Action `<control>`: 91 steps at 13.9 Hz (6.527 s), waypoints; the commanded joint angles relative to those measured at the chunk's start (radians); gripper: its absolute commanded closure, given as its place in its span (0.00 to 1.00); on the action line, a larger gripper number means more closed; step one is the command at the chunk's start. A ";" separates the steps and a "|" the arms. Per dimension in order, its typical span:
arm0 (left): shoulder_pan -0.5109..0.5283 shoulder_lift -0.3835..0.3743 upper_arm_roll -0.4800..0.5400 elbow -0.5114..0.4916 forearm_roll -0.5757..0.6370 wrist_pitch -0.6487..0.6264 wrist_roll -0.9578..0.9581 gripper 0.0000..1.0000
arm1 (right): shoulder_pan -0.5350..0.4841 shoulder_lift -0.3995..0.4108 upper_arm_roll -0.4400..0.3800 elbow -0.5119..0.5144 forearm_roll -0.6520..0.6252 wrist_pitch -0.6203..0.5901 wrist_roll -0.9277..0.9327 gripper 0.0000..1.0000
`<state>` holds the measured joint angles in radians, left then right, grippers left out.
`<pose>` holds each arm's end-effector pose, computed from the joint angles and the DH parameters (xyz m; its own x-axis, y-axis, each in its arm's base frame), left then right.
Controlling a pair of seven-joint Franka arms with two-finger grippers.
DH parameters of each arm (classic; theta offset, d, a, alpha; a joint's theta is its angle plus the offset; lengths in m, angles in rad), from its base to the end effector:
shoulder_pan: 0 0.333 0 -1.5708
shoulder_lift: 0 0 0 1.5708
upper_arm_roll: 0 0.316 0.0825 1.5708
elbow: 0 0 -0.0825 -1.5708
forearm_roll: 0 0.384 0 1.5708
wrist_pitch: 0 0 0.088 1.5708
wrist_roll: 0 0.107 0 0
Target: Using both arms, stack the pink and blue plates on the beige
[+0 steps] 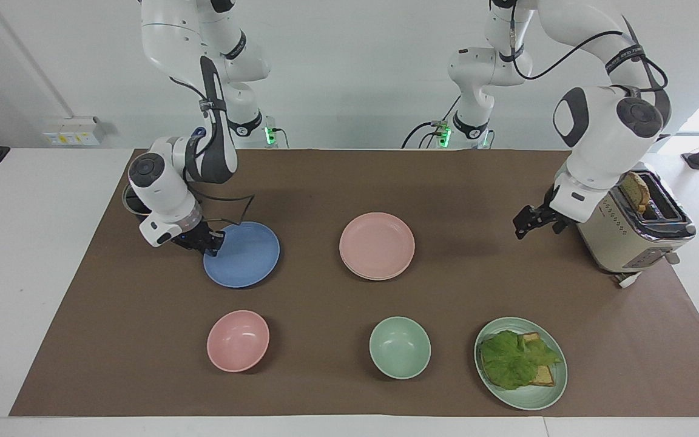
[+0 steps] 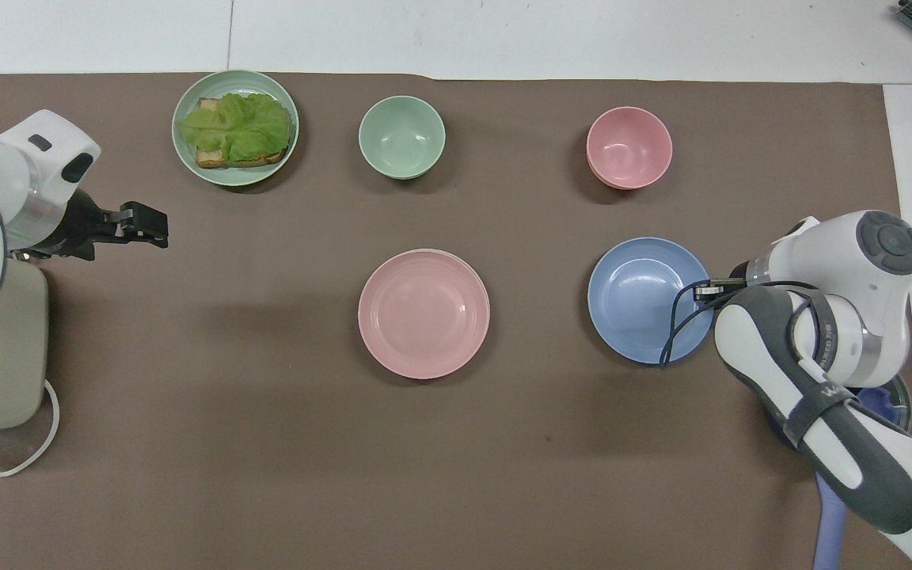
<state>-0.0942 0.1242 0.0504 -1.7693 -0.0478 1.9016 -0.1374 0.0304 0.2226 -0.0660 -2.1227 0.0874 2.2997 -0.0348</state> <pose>0.5994 -0.0309 0.4867 0.9941 0.1084 0.0026 0.1082 -0.9933 0.0398 0.5652 -0.0178 0.3028 0.9973 -0.0580 -0.0444 -0.0602 -0.9970 -0.0495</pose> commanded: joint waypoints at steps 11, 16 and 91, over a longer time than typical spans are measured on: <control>0.021 -0.133 0.025 0.131 0.066 -0.240 0.082 0.00 | 0.026 -0.144 0.080 0.171 0.023 -0.259 -0.010 1.00; 0.018 -0.152 0.023 0.134 0.052 -0.257 0.064 0.00 | 0.028 -0.140 0.193 0.185 0.023 -0.241 0.078 1.00; 0.018 -0.153 0.020 0.133 0.054 -0.256 0.071 0.00 | 0.006 -0.294 0.043 0.541 -0.120 -0.740 0.196 0.00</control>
<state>-0.0788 -0.0215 0.0726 -1.6409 -0.0003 1.6598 -0.0680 0.0334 -0.0465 0.0197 -1.5473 -0.0472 1.5631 0.2415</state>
